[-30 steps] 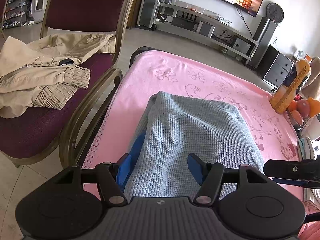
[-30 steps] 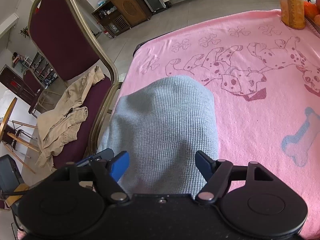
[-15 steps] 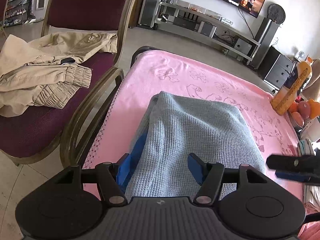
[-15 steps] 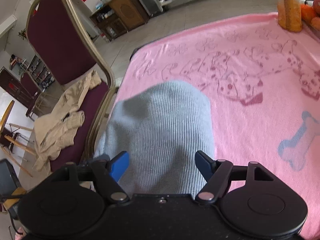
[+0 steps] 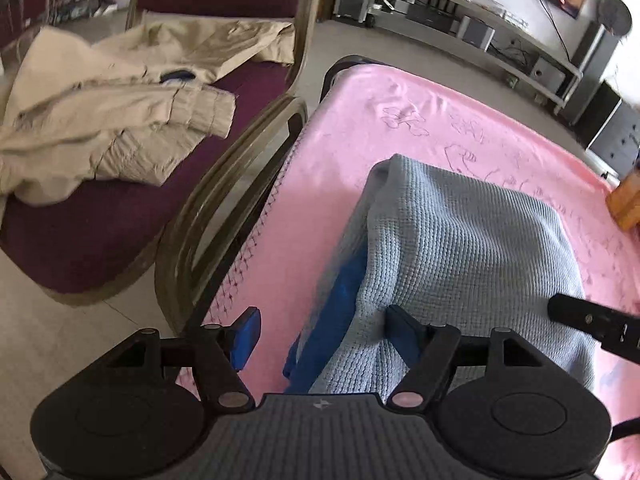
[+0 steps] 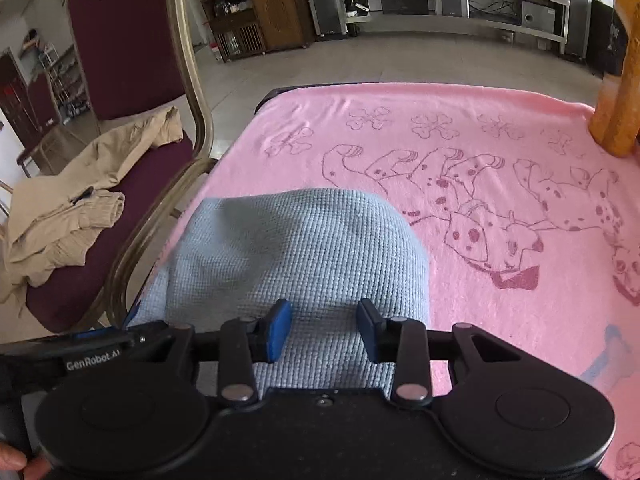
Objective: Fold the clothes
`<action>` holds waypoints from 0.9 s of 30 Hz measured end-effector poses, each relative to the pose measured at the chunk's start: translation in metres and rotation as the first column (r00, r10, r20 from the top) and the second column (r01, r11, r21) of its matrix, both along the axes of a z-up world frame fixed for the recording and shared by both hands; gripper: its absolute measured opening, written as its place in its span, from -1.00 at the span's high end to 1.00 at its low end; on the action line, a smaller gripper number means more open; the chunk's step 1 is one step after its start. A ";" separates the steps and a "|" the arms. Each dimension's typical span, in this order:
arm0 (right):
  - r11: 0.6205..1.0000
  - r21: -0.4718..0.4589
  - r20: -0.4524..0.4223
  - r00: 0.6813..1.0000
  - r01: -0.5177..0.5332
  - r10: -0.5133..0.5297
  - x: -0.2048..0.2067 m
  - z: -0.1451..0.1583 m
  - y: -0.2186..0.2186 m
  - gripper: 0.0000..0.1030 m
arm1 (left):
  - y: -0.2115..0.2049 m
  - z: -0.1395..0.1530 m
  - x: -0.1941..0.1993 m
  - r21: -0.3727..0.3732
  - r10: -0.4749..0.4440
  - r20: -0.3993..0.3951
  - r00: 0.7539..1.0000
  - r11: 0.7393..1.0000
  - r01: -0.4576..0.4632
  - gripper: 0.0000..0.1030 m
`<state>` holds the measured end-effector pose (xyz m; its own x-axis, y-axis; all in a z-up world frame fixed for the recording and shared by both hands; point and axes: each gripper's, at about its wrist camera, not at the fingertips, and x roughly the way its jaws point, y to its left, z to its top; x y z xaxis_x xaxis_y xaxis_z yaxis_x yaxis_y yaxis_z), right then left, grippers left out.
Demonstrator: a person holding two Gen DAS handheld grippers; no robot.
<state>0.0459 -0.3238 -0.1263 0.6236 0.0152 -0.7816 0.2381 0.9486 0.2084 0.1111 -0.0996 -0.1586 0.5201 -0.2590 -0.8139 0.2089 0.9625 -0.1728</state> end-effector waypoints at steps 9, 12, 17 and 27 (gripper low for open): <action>0.998 0.057 0.113 0.993 0.036 -0.042 -0.036 0.043 -0.021 0.20 | 0.004 0.042 -0.030 -0.095 -0.063 0.260 0.963 0.991 0.091 -0.17; 0.994 0.085 0.141 0.986 0.071 -0.083 -0.039 0.059 -0.037 0.12 | -0.004 0.054 -0.022 -0.120 -0.140 0.278 0.950 0.977 0.179 -0.17; 0.986 0.124 0.174 0.976 0.111 -0.132 -0.032 0.072 -0.054 0.03 | -0.033 0.069 0.001 -0.099 -0.240 0.319 0.917 0.954 0.285 -0.19; 0.971 0.223 0.076 0.991 0.086 -0.106 0.033 0.011 -0.040 0.08 | -0.068 0.025 0.051 -0.056 -0.285 0.203 0.937 0.952 0.301 -0.17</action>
